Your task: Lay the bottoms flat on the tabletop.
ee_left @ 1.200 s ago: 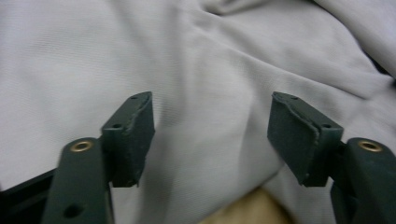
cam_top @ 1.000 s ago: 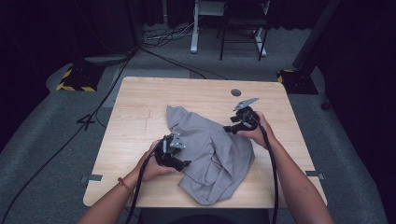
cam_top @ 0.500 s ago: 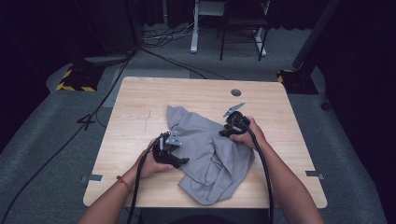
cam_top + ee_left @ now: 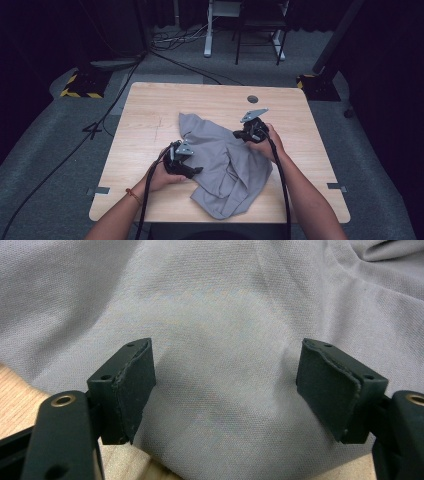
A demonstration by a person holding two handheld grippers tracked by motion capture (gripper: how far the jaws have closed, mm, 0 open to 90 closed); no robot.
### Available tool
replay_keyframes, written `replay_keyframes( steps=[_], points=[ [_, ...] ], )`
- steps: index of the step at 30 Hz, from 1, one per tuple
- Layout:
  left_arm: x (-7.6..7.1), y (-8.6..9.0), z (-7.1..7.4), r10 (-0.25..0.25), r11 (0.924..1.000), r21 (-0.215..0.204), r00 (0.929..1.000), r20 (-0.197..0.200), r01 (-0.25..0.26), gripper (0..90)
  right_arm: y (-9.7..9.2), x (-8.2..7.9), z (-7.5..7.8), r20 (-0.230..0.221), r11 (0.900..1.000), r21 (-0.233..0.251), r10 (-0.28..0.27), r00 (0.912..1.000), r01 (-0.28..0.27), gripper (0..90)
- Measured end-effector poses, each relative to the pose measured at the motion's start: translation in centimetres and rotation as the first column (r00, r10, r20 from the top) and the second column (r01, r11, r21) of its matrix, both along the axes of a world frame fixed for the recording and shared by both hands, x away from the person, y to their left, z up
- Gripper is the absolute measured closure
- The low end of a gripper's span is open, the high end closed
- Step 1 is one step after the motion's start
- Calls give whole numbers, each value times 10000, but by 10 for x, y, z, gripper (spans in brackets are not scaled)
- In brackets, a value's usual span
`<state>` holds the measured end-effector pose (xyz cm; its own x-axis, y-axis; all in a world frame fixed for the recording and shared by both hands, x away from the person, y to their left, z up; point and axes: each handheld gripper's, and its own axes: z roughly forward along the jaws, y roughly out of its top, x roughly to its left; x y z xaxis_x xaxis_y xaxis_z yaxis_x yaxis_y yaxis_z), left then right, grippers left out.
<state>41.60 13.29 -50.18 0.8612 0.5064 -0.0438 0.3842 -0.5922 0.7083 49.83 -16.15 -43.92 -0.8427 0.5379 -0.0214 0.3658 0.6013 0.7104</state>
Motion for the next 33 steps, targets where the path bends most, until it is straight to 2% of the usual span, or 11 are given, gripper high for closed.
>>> replay_keyframes(
  steps=[5, 6, 9, 11, 12, 16, 17, 20, 28, 32, 33],
  points=[
    [0, 0, 0, 87, 10000, -14, 10000, 18, -87, 242, 13, -40, 30, 546, 9854, 814, 1454, 9879, -1495, 900],
    [-1, 0, 0, 89, 10000, -13, 10000, 20, -89, 241, 26, -69, 34, 823, 9681, 20, 2497, 9648, -2507, 900],
    [-1, 0, 0, 103, 9999, -16, 9999, 14, -103, 241, 33, -82, 30, 927, 9573, -654, 2868, 9535, -2816, 889],
    [-1, 0, 0, 75, 10000, 9, 10000, 28, -75, 241, 33, -78, 26, 1025, 9671, -812, 2486, 9632, -2410, 826],
    [-1, 0, 0, 97, 10000, 21, 9999, 24, -97, 241, 28, -62, 22, 954, 9818, -701, 1825, 9786, -1763, 767],
    [-1, 1, 0, 87, 10000, 22, 10000, 19, -87, 241, 22, -34, 14, 689, 9922, -886, 943, 9932, -880, 622],
    [-1, 1, 0, 81, 10000, 22, 10000, 17, -81, 241, 18, -12, 5, 302, 9933, -1098, 383, 9988, -348, 543],
    [-1, 1, 0, 86, 10000, 21, 10000, 25, -86, 241, 12, 12, -8, -529, 9961, -880, -38, 9986, -9, 451],
    [-1, 1, 0, 68, 10000, 19, 10000, 18, -68, 241, 12, 36, -39, -1488, 9829, -1839, -414, 9880, 134, 368],
    [-1, 1, 0, 67, 10000, 21, 10000, 18, -67, 241, 9, 39, -40, -1521, 9860, -1627, -628, 9864, 377, 384],
    [-1, 1, 0, 64, 10000, 21, 10000, 20, -64, 240, 8, 39, -40, -1423, 9885, -1463, -587, 9881, 376, 534]
  ],
)
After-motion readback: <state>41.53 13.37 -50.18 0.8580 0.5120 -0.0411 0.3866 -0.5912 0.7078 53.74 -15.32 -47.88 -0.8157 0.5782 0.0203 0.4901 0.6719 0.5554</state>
